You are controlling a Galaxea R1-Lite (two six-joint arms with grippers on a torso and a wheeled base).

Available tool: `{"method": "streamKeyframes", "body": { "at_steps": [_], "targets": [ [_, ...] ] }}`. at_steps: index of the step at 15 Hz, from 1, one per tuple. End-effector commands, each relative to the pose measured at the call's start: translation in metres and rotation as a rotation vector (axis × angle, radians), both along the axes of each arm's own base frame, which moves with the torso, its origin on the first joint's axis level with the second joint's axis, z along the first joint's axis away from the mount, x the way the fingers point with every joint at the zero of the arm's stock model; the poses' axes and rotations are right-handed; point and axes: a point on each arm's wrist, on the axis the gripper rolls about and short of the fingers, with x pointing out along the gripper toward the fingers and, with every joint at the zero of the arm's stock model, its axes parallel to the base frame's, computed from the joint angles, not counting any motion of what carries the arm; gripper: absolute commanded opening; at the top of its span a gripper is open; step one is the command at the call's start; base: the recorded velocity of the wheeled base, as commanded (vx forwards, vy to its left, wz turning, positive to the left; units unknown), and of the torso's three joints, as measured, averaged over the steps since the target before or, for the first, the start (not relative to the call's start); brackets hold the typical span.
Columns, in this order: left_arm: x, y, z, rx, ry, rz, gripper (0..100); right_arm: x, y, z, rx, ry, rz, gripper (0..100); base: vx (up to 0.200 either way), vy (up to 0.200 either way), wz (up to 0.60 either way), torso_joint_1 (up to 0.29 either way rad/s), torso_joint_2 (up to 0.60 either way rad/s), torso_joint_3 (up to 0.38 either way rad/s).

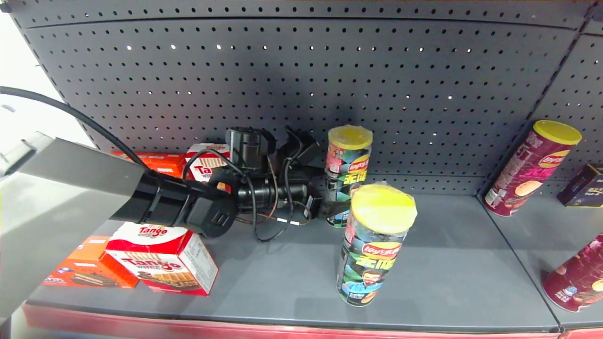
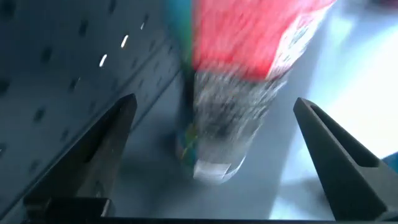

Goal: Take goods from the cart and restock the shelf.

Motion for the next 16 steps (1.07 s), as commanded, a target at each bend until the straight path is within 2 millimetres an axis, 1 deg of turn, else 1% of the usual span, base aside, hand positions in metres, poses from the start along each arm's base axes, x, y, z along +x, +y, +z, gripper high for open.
{"method": "streamKeyframes", "body": {
  "at_steps": [1, 3, 5, 9, 12, 15, 16],
  "targets": [
    [-0.002, 0.004, 0.009, 0.006, -0.019, 0.021, 100, 0.000, 0.000, 0.000, 0.000, 0.002, 0.000, 100, 0.000, 0.000, 0.00, 0.000, 0.00, 0.000],
    [-0.003, 0.004, 0.011, 0.008, -0.022, 0.032, 100, 0.000, 0.000, 0.000, 0.000, 0.002, 0.000, 100, 0.000, 0.000, 0.00, 0.000, 0.00, 0.000],
    [-0.002, 0.005, 0.010, 0.031, -0.023, 0.101, 100, 0.000, 0.000, 0.000, 0.000, 0.002, 0.000, 100, 0.000, 0.000, 0.00, 0.000, 0.00, 0.000],
    [0.002, 0.010, 0.013, 0.046, -0.028, 0.169, 100, 0.000, 0.000, 0.000, 0.000, 0.002, -0.001, 100, 0.000, 0.000, 0.00, 0.000, 0.00, 0.000],
    [0.005, 0.015, 0.013, 0.048, -0.030, 0.187, 100, 0.000, 0.000, 0.000, 0.000, 0.002, 0.000, 100, 0.000, 0.000, 0.00, 0.000, 0.00, 0.000],
    [0.004, 0.024, 0.016, 0.090, -0.038, 0.193, 100, 0.000, 0.000, 0.000, 0.000, 0.002, 0.000, 100, 0.000, 0.000, 0.00, 0.000, 0.00, 0.000],
    [0.003, 0.024, 0.017, 0.092, -0.043, 0.194, 100, 0.000, 0.000, 0.000, 0.000, 0.002, 0.000, 100, 0.000, 0.000, 0.00, 0.000, 0.00, 0.000]
  ]
}}
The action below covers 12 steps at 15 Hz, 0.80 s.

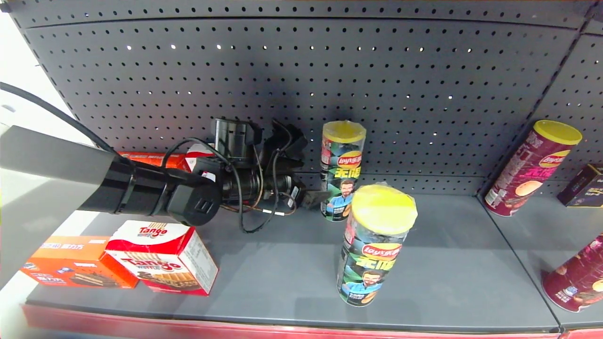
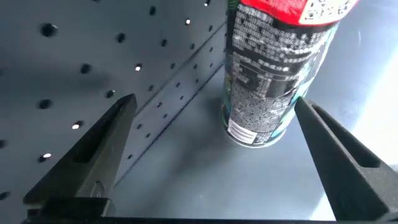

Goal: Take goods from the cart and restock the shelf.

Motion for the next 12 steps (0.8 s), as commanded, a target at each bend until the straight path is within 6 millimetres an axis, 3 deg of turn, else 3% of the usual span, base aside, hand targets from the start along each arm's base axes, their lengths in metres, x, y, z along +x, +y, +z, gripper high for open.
{"method": "streamKeyframes", "body": {
  "at_steps": [1, 8, 12],
  "targets": [
    [-0.002, 0.003, 0.005, -0.005, -0.012, 0.004, 100, 0.000, 0.000, 0.000, 0.000, 0.002, 0.000, 100, 0.000, 0.000, 0.00, 0.000, 0.00, 0.000],
    [-0.004, 0.005, 0.009, 0.004, -0.026, 0.045, 100, 0.000, 0.000, 0.000, 0.000, 0.002, 0.000, 100, 0.000, 0.000, 0.00, 0.000, 0.00, 0.000],
    [-0.017, 0.013, 0.018, 0.014, -0.034, 0.082, 100, 0.000, 0.000, 0.000, 0.000, 0.000, 0.000, 100, 0.000, 0.000, 0.00, 0.000, 0.00, 0.000]
  ]
}}
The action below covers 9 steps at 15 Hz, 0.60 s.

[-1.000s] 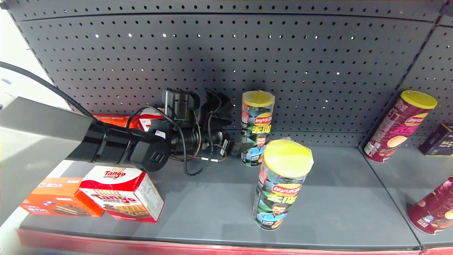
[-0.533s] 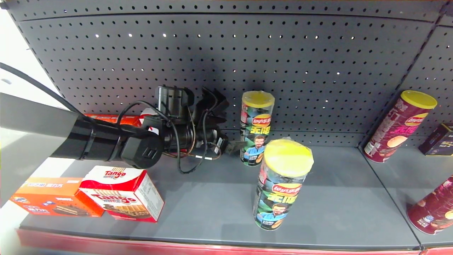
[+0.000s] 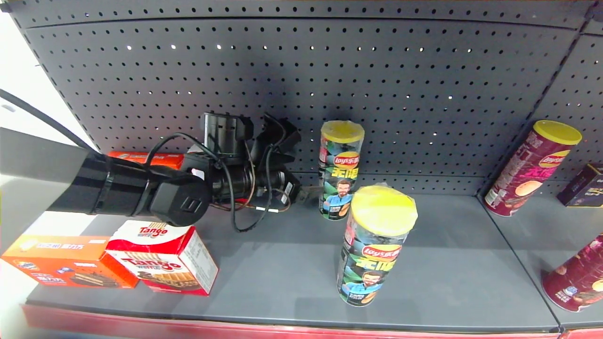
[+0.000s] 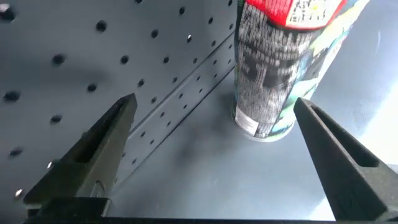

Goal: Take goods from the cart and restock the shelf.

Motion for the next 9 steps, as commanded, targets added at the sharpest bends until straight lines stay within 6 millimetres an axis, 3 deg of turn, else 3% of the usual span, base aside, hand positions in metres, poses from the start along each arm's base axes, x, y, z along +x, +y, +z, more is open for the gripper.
{"method": "streamKeyframes", "body": {
  "at_steps": [1, 7, 9],
  "targets": [
    [-0.011, 0.005, 0.010, -0.004, -0.014, 0.007, 100, 0.000, 0.000, 0.000, 0.000, 0.002, 0.000, 100, 0.000, 0.000, 0.00, 0.000, 0.00, 0.000],
    [-0.014, 0.009, 0.008, 0.119, -0.055, 0.080, 100, 0.000, 0.000, 0.000, 0.000, 0.002, 0.000, 100, 0.000, 0.000, 0.00, 0.000, 0.00, 0.000],
    [-0.008, 0.004, -0.004, 0.144, -0.040, 0.112, 100, 0.000, 0.000, 0.000, 0.000, 0.002, 0.000, 100, 0.000, 0.000, 0.00, 0.000, 0.00, 0.000]
  ]
}}
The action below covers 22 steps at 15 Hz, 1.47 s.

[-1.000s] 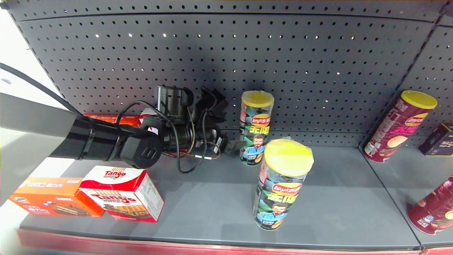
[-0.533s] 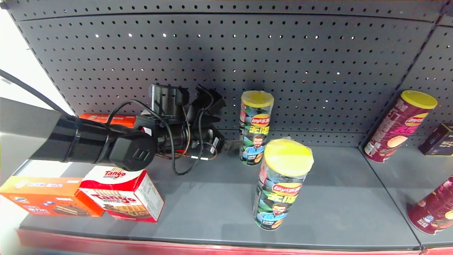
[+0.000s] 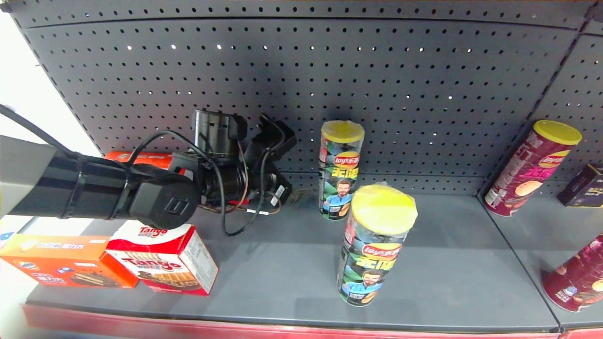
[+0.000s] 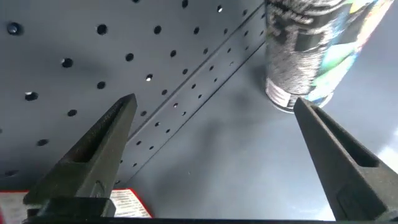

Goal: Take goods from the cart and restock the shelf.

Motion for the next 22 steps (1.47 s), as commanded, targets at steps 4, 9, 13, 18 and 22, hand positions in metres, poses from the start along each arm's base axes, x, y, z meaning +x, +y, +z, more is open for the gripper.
{"method": "streamKeyframes", "body": {
  "at_steps": [4, 9, 13, 18, 22],
  "targets": [
    [0.014, -0.010, -0.011, 0.012, 0.003, 0.026, 100, 0.000, 0.000, 0.000, 0.000, 0.002, 0.001, 100, 0.000, 0.000, 0.00, 0.000, 0.00, 0.000],
    [0.021, -0.015, -0.011, 0.009, -0.009, 0.041, 100, 0.000, 0.000, 0.000, 0.000, 0.002, 0.001, 100, 0.000, 0.000, 0.00, 0.000, 0.00, 0.000],
    [0.026, -0.023, -0.010, 0.004, -0.026, 0.038, 100, 0.000, 0.000, 0.000, -0.002, 0.002, 0.001, 100, 0.000, 0.000, 0.00, 0.000, 0.00, 0.000],
    [0.028, -0.032, -0.009, -0.002, -0.035, 0.024, 100, 0.000, 0.000, 0.000, 0.000, 0.002, 0.001, 100, 0.000, 0.000, 0.00, 0.000, 0.00, 0.000],
    [0.027, -0.031, -0.009, -0.005, -0.034, 0.027, 100, 0.000, 0.000, 0.000, 0.000, 0.002, 0.001, 100, 0.000, 0.000, 0.00, 0.000, 0.00, 0.000]
  ]
}}
